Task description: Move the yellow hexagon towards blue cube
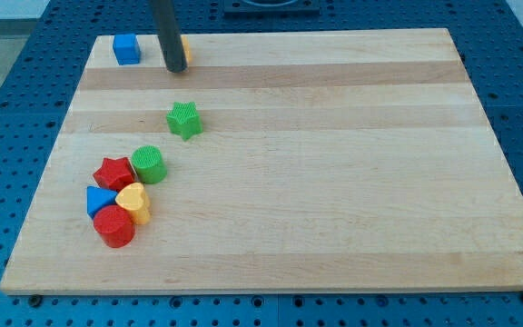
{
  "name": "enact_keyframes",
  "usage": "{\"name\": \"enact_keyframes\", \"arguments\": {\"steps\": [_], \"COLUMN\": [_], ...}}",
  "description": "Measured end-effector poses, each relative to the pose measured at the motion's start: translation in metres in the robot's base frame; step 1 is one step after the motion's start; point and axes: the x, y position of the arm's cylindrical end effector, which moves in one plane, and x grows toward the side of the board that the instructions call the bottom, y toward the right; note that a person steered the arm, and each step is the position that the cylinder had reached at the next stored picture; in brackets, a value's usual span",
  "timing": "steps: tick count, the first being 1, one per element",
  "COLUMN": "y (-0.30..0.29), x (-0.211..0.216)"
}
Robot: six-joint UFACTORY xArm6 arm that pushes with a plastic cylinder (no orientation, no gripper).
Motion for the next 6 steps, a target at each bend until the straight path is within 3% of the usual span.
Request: {"name": "enact_keyframes", "arguments": {"steps": [2, 6], "y": [0.050, 0.016], "x": [-0.011, -0.022]}}
